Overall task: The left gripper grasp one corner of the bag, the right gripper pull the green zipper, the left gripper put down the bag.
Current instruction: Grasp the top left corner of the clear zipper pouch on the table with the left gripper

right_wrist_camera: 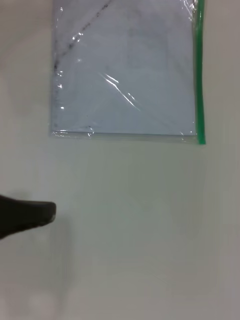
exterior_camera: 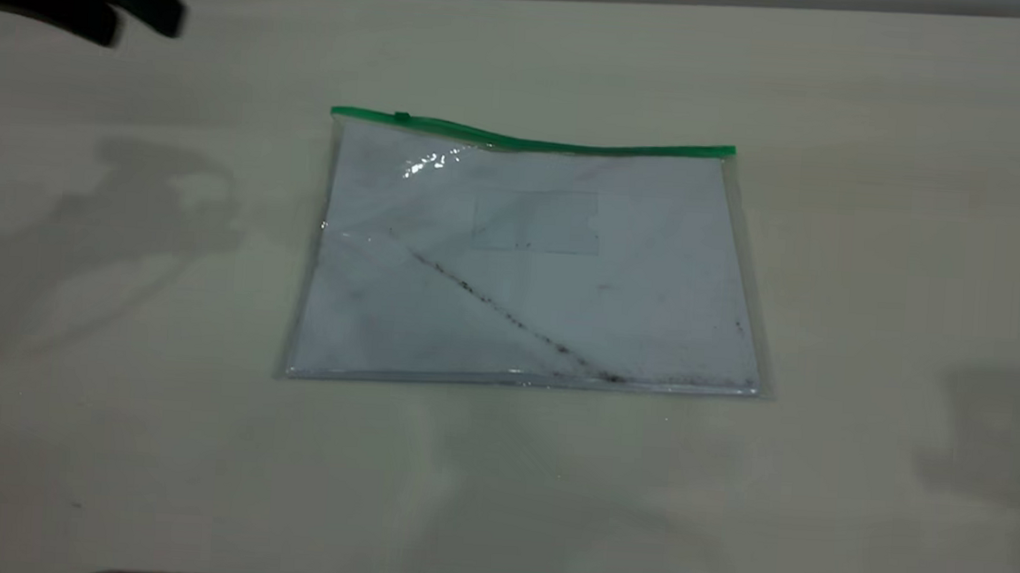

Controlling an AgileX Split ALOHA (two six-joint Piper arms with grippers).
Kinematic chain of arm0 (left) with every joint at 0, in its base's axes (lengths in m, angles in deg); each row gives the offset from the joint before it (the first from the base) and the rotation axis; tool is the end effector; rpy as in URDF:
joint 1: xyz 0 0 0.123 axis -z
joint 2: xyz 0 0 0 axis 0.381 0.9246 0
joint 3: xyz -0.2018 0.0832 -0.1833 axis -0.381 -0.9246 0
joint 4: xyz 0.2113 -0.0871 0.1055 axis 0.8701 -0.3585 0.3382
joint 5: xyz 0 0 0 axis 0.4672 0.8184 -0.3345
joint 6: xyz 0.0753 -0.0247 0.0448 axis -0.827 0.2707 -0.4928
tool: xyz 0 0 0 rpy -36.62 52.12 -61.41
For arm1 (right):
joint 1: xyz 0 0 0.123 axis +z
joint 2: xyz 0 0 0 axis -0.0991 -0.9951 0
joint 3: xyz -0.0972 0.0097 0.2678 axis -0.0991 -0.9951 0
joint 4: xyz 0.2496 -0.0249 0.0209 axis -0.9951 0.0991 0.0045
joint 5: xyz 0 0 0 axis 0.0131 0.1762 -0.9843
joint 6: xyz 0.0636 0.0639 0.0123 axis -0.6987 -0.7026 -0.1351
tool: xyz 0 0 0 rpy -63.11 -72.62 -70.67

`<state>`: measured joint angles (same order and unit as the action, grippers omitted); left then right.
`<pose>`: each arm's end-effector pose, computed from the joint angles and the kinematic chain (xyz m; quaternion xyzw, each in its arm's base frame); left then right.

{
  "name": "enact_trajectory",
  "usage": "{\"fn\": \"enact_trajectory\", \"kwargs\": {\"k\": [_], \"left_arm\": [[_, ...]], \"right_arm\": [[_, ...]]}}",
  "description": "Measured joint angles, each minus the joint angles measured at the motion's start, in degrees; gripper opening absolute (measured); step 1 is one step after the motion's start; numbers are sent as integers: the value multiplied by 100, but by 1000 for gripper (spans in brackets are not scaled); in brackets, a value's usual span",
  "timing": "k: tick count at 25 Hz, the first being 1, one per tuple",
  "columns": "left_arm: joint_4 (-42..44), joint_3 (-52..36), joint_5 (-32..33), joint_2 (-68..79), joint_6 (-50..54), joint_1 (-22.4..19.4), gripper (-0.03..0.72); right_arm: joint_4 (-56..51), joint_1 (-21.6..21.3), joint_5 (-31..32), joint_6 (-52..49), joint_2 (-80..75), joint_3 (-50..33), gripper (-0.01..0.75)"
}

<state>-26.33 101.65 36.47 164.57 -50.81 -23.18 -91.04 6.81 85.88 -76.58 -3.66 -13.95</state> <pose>0.4011 -0.0238 0.1265 0.0704 0.9545 -0.1465 0.2499 0.2205 0.0143 0.2693 0.0127 0.9439 0.0691 0.3226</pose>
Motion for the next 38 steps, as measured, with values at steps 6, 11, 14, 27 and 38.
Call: {"fn": "enact_trajectory", "kwargs": {"k": [6,11,14,27,38], "left_arm": [[-873,914,535,1106,-1319,0,569],[-1033,1456,774,1828,-1659,0,569],[-1038,1765,957,2190,-1836,0,569],[-1087,2604,1172,3087,-2069,343,569],[-1853,2699,1168,3284,-2712,498,524]], "right_arm": [[0,0,-186,125,-378,65,558],[0,0,-296,171,-409,65,558],[0,0,-323,171,-409,65,558],[-2,0,-348,177,-411,65,558],[-2,0,-379,183,-411,65,558]]}}
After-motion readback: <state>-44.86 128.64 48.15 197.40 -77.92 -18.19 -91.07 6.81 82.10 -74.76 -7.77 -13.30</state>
